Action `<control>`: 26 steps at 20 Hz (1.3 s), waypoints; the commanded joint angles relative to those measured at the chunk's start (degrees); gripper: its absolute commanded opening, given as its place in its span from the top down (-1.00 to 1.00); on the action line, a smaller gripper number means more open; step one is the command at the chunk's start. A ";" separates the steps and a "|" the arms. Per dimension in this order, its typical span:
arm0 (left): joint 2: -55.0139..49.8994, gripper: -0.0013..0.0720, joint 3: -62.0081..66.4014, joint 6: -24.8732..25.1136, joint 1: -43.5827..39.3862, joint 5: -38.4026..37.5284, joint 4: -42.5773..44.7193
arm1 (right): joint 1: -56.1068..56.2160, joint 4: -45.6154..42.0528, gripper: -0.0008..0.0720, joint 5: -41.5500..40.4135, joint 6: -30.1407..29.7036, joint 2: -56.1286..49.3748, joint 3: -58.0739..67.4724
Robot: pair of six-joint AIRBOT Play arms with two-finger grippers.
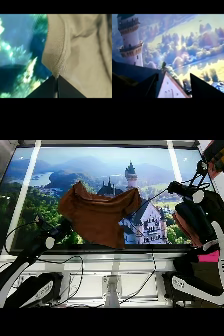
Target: Fold the clothes and pants, and hang the long-sleeved shirts on hangers.
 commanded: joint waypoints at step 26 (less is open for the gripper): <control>21.35 0.91 29.49 16.35 9.84 -54.38 36.79 | 16.68 46.05 0.11 27.02 -46.36 -0.52 -8.63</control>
